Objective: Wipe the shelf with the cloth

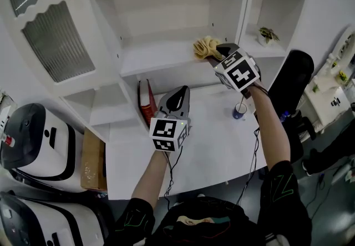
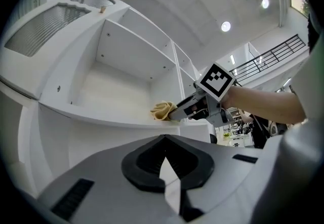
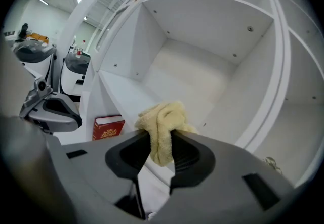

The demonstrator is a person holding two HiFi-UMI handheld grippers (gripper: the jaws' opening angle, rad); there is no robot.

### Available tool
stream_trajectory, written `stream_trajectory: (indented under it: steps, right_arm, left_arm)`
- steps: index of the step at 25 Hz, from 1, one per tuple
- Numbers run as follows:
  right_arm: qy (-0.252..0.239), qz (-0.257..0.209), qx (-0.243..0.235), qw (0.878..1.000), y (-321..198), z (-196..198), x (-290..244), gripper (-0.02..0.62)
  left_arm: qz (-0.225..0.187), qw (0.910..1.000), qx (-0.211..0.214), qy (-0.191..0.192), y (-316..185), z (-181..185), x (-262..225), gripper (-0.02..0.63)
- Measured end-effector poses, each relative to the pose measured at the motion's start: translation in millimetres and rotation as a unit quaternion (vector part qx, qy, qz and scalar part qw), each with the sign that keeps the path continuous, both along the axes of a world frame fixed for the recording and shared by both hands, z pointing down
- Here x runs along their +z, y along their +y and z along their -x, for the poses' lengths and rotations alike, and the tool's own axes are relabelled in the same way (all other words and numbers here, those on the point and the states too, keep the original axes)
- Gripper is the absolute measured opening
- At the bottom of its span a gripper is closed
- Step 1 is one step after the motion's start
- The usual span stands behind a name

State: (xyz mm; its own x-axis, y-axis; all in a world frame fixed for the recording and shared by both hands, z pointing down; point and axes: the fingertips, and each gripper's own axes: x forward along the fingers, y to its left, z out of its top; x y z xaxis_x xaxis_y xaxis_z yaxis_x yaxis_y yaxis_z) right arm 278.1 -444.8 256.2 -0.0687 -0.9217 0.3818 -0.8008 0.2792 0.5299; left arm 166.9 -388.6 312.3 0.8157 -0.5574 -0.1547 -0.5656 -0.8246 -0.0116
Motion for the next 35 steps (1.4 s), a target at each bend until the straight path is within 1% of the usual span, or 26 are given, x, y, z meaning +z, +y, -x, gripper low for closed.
stream_trajectory:
  steps: [2,5,8,14,21,25,28,32,33,35]
  right_arm:
    - [-0.009,0.001,0.014,1.0,5.0,-11.4,-0.1,0.118]
    - [-0.007,0.005,0.032,0.999,13.9,-21.5,2.1,0.118]
    - [-0.014,-0.006,0.047,0.999,19.7,-31.2,2.9,0.12]
    - [-0.065,-0.034,0.066,0.995,35.9,-48.3,6.3,0.121]
    - [-0.105,-0.05,0.068,0.991,63.1,-52.1,6.8,0.121]
    - [-0.171,-0.076,0.065,0.98,87.8,-50.0,6.9,0.121]
    - [-0.202,-0.097,0.063,0.972,102.6,-50.3,6.3,0.121]
    - [-0.249,-0.105,0.068,0.96,119.9,-58.2,28.6,0.121]
    - [-0.26,-0.107,0.069,0.957,123.7,-60.3,34.8,0.121]
    - [-0.277,-0.113,0.07,0.952,131.6,-63.6,48.6,0.121]
  left_arm:
    - [0.0,1.0,0.005,-0.003,5.1,-6.3,1.5,-0.002]
    - [0.001,1.0,0.007,-0.004,12.0,-10.1,1.8,-0.002]
    - [-0.002,1.0,0.004,-0.004,18.4,-10.0,0.3,-0.002]
    - [0.0,1.0,-0.002,-0.002,30.5,-3.4,1.4,-0.002]
    - [-0.001,0.9999,-0.01,0.012,40.6,2.3,-4.4,-0.002]
    - [0.02,0.9994,-0.016,0.024,43.4,7.4,1.1,-0.002]
    - [0.033,0.9984,-0.021,0.04,46.1,9.1,4.3,-0.002]
    - [0.062,0.9944,-0.048,0.071,46.7,22.8,16.5,-0.002]
    - [0.065,0.9937,-0.057,0.071,45.4,25.9,20.3,-0.002]
    - [0.059,0.9939,-0.076,0.054,44.3,29.9,28.7,-0.002]
